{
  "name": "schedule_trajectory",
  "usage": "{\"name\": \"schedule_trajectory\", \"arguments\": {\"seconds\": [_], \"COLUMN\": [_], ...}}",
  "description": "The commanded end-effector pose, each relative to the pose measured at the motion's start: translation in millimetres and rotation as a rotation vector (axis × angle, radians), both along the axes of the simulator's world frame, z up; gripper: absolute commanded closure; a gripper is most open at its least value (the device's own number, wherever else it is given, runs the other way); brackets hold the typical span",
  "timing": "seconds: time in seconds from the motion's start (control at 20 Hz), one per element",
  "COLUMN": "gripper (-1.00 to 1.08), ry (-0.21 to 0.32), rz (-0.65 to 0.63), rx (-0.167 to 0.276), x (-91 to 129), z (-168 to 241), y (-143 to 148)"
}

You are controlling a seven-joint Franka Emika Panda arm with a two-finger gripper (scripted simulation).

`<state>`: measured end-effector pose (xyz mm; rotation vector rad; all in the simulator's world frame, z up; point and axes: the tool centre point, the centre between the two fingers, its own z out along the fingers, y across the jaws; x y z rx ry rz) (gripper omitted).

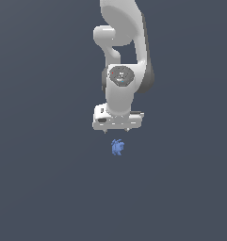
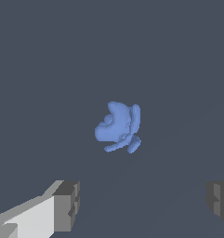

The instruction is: Pick up the object and move it to a goal position.

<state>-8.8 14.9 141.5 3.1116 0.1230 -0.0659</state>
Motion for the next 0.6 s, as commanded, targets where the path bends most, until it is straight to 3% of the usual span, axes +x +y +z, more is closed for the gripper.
{"name": "schedule_trajectory", "arguments": {"seconds": [0.0, 0.55], "gripper": [-0.92, -0.92], "ry": [-0.005, -0.039], "rz": [-0.011, -0.074], "rx": [0.004, 0.025], "x": [4.5, 29.5], "z": [-7.1, -47.8], "y": [1.4, 8.7]}}
